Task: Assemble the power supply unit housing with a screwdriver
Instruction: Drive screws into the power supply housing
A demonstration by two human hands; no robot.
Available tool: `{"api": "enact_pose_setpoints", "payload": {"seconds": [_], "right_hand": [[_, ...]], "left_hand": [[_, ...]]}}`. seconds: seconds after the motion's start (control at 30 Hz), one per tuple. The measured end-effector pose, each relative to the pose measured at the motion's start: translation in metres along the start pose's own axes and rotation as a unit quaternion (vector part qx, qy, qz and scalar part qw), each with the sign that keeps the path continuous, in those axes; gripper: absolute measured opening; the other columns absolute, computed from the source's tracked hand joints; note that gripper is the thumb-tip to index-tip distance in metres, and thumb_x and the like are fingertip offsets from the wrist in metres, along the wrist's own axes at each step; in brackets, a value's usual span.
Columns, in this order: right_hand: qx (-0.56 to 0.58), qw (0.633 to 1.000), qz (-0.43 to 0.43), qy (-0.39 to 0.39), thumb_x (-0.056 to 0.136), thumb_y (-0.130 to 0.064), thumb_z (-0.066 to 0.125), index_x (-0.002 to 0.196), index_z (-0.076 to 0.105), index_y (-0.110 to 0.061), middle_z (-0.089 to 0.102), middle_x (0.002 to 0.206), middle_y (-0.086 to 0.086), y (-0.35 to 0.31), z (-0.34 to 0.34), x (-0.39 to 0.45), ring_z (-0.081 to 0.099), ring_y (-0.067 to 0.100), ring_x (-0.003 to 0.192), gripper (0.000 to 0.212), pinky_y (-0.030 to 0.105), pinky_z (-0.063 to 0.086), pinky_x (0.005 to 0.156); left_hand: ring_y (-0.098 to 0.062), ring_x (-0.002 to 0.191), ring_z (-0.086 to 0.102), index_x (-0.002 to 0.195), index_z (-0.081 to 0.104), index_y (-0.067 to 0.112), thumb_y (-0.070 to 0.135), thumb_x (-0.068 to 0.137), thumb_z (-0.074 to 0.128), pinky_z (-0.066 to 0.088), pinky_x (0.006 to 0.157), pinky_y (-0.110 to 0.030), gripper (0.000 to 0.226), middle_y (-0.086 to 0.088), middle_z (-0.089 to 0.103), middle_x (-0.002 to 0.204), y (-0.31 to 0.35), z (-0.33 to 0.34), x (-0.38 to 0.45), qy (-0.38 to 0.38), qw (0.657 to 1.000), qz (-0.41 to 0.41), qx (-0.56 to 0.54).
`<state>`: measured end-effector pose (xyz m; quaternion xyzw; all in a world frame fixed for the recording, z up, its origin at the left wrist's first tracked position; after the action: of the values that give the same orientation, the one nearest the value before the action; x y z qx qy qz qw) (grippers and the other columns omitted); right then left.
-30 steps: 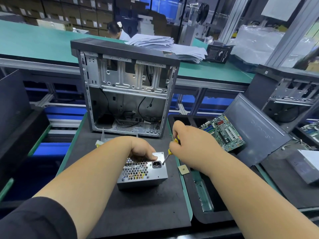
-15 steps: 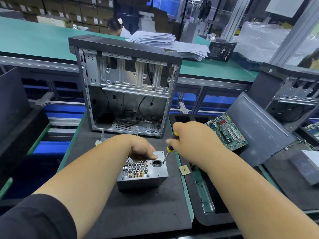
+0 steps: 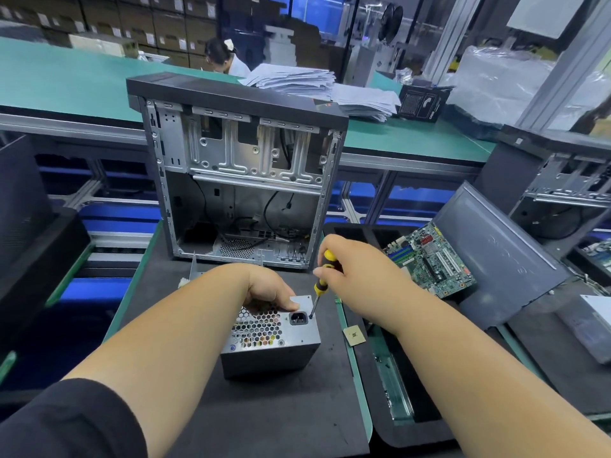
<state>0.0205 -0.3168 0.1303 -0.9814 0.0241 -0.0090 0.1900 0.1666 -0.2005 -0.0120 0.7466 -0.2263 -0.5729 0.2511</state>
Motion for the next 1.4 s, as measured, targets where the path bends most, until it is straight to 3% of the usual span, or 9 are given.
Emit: {"api": "enact_pose_setpoints", "payload": {"seconds": [0.13,0.27,0.5,0.6,0.67,0.8,0.97,1.2,1.4], "right_hand": [[-0.022,0.998,0.049,0.033,0.098,-0.035,0.056,0.086,0.044,-0.018,0.053,0.070,-0.006,0.009,0.003,0.011,0.044,0.006,0.059,0.024,0.027,0.028,0.049],[-0.010,0.994,0.080,0.070,0.098,-0.042,0.055,0.073,0.029,-0.025,0.065,0.082,0.002,0.012,0.012,0.020,0.058,0.021,0.074,0.040,0.034,0.046,0.062],[-0.139,0.981,0.049,0.129,0.096,-0.051,0.048,0.067,0.023,-0.025,0.039,0.061,-0.005,0.006,0.018,0.021,0.033,0.010,0.052,0.046,0.029,0.020,0.045],[-0.013,0.995,0.017,0.101,0.097,-0.042,0.054,0.083,0.038,-0.023,0.048,0.073,-0.005,0.007,0.022,0.021,0.046,0.014,0.063,0.028,0.032,0.035,0.051],[0.117,0.990,0.023,0.072,0.097,-0.030,0.057,0.102,0.045,-0.028,0.060,0.086,-0.005,0.006,0.025,0.019,0.058,0.018,0.077,0.014,0.037,0.050,0.068],[0.175,0.983,0.025,0.053,0.098,-0.018,0.055,0.122,0.040,-0.041,0.066,0.095,-0.003,0.007,0.025,0.018,0.064,0.017,0.081,0.036,0.038,0.055,0.077],[0.179,0.983,0.036,0.020,0.097,-0.004,0.047,0.110,0.049,-0.037,0.069,0.096,-0.011,0.011,0.019,0.022,0.063,0.007,0.067,0.036,0.032,0.058,0.078],[0.191,0.979,0.043,0.053,0.092,-0.011,0.060,0.098,0.055,-0.034,0.073,0.088,0.000,0.017,0.017,0.024,0.066,0.014,0.060,0.024,0.044,0.059,0.072],[0.181,0.981,0.036,0.057,0.092,-0.014,0.061,0.098,0.053,-0.034,0.073,0.087,-0.003,0.017,0.017,0.023,0.067,0.014,0.065,0.022,0.042,0.058,0.076]], "left_hand": [[-0.019,0.077,0.059,0.100,0.066,0.017,0.024,0.100,0.051,0.047,0.070,-0.029,0.017,-0.005,0.066,0.092,0.001,-0.004,0.002,-0.015,1.000,-0.013,-0.015],[-0.021,0.082,0.060,0.101,0.068,0.017,0.025,0.098,0.054,0.048,0.077,-0.031,0.017,-0.006,0.067,0.095,0.000,-0.006,0.004,-0.021,0.999,-0.021,-0.033],[-0.023,0.090,0.058,0.099,0.068,0.019,0.024,0.099,0.053,0.042,0.089,-0.036,0.016,-0.005,0.067,0.096,-0.002,-0.010,0.008,-0.016,0.999,-0.020,-0.044],[-0.022,0.088,0.061,0.099,0.069,0.019,0.022,0.097,0.055,0.045,0.086,-0.034,0.015,-0.004,0.070,0.095,-0.004,-0.012,0.009,-0.008,0.998,-0.016,-0.060],[-0.022,0.086,0.064,0.100,0.070,0.018,0.021,0.097,0.056,0.049,0.083,-0.033,0.015,-0.004,0.072,0.092,-0.004,-0.013,0.010,-0.011,0.997,-0.017,-0.079],[-0.023,0.085,0.064,0.100,0.070,0.018,0.019,0.098,0.054,0.050,0.082,-0.034,0.017,-0.005,0.072,0.090,-0.004,-0.014,0.009,-0.020,0.996,-0.017,-0.090],[-0.022,0.081,0.065,0.102,0.069,0.016,0.019,0.098,0.055,0.052,0.077,-0.032,0.015,-0.006,0.071,0.090,-0.001,-0.013,0.006,-0.021,0.995,-0.023,-0.095],[-0.024,0.087,0.062,0.104,0.068,0.018,0.020,0.099,0.052,0.048,0.089,-0.038,0.017,-0.007,0.070,0.095,0.000,-0.013,0.004,-0.026,0.996,-0.030,-0.078],[-0.025,0.086,0.063,0.100,0.071,0.019,0.022,0.098,0.055,0.048,0.088,-0.038,0.017,-0.007,0.070,0.095,0.002,-0.012,0.001,-0.022,0.996,-0.033,-0.074]]}}
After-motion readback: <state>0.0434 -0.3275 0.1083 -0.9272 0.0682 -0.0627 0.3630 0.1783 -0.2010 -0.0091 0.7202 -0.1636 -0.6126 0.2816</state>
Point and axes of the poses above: each hand's wrist, its own x-axis towards the middle knuckle, its own z-axis out of the palm, y = z × x, the point moved 2 cm from there along x, towards the middle knuckle
